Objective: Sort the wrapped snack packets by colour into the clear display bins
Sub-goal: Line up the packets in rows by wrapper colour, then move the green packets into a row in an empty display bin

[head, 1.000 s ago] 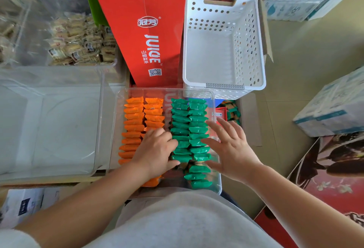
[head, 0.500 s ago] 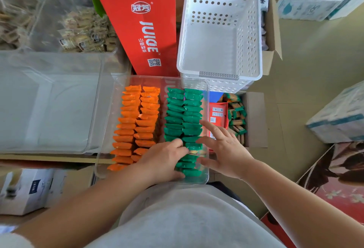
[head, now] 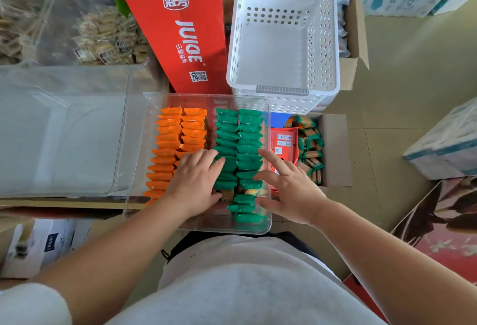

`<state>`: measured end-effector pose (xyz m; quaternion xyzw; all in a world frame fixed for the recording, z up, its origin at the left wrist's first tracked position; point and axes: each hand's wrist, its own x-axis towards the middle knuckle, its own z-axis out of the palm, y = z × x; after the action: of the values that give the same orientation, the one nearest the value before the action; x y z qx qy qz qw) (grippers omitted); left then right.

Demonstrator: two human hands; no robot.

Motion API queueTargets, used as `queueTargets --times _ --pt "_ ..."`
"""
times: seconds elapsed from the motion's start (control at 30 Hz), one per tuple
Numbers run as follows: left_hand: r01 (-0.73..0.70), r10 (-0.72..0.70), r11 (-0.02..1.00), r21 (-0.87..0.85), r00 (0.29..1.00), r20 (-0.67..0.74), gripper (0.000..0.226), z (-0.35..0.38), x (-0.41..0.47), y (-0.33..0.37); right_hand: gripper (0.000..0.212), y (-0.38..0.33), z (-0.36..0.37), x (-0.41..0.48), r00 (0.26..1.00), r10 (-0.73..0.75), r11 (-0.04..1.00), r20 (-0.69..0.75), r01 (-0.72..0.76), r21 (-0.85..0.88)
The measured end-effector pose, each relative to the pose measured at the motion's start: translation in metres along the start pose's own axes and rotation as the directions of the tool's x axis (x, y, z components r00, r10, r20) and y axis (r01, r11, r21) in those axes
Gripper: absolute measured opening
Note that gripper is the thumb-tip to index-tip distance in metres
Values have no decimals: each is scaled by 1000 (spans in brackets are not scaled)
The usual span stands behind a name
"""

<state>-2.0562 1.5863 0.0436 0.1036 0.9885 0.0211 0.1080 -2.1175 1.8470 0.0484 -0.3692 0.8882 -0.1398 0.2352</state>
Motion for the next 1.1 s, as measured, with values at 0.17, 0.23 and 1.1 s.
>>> queueTargets --times 0.17,0.23,1.1 --pt "-23 24 1000 -10 996 84 83 3 17 4 48 3 1 1 1000 -6 1000 -10 6 5" --pt "14 -13 1000 -11 994 112 92 1 21 8 47 3 2 1 1000 -11 1000 -22 11 3" --pt "240 -238 868 -435 969 59 80 -70 -3 -5 50 -6 -10 17 992 47 999 -119 -45 19"
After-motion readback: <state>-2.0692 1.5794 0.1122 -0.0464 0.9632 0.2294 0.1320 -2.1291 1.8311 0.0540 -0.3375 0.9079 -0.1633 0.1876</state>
